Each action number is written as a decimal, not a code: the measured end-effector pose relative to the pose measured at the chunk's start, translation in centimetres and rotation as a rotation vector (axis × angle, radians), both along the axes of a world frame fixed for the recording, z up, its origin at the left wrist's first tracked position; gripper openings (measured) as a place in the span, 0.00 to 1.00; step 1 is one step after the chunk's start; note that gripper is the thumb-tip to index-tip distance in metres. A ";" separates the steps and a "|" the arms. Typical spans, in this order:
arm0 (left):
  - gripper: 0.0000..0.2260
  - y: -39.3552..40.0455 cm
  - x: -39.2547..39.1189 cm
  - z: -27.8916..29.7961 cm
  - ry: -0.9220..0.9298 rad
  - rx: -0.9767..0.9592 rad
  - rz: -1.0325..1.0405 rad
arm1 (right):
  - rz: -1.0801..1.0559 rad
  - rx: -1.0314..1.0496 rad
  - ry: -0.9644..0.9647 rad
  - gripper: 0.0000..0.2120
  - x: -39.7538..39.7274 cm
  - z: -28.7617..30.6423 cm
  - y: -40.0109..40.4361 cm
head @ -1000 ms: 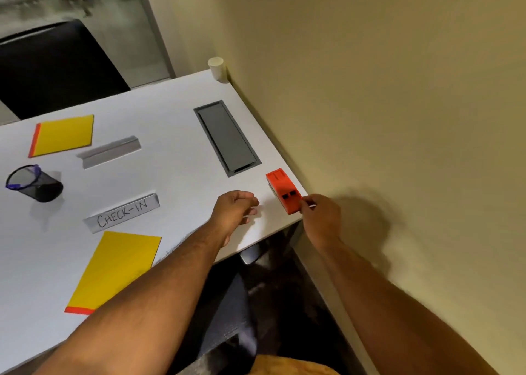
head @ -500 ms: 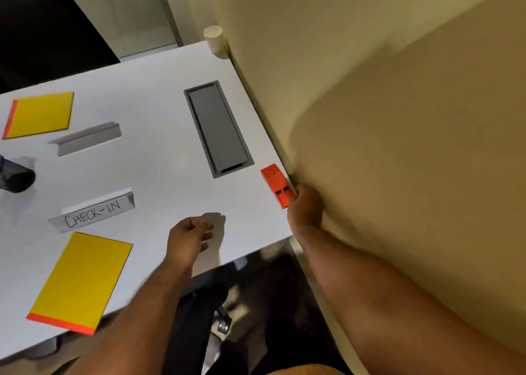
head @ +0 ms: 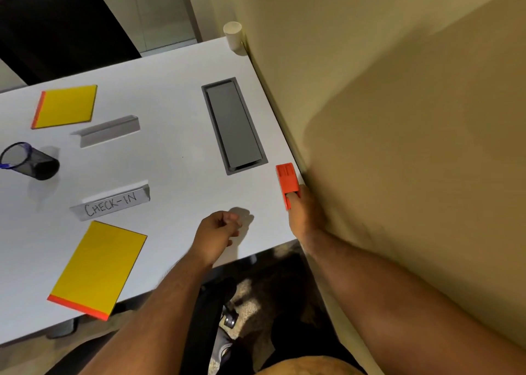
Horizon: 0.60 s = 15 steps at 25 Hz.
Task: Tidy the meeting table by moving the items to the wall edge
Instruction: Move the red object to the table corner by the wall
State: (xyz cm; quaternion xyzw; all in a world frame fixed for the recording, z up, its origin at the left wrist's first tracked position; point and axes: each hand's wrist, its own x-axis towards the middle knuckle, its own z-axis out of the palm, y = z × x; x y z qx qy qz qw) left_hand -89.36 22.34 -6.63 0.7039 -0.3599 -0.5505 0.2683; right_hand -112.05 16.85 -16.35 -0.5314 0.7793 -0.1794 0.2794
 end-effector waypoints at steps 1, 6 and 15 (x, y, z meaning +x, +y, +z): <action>0.06 0.2 0.2 -0.2 -0.003 0.007 0.004 | 0.034 -0.004 0.020 0.14 -0.1 0.6 -0.3; 0.06 0.7 1.1 -1.0 -0.020 0.036 -0.001 | 0.226 0.112 0.304 0.25 -0.7 2.0 -2.0; 0.06 1.0 1.4 -1.0 -0.008 0.040 0.021 | 0.271 0.069 0.404 0.26 -1.5 1.8 -2.0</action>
